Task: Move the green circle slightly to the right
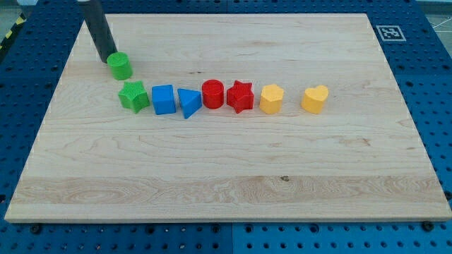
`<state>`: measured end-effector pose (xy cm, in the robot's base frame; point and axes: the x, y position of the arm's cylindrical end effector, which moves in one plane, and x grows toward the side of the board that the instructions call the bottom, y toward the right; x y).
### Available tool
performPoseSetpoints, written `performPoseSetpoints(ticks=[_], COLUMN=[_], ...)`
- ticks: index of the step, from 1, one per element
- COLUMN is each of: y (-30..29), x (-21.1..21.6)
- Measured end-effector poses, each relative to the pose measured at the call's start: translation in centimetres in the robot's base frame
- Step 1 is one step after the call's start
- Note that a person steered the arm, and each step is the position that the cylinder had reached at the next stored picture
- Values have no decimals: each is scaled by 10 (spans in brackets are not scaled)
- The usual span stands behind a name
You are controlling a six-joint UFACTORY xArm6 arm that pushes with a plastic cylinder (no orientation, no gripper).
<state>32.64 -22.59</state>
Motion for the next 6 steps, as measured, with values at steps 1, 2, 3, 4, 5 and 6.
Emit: performPoseSetpoints(ticks=[1, 2, 3, 4, 5, 6], y=[-14, -16, 4, 32, 35, 46], x=[16, 19, 33, 29, 22, -4])
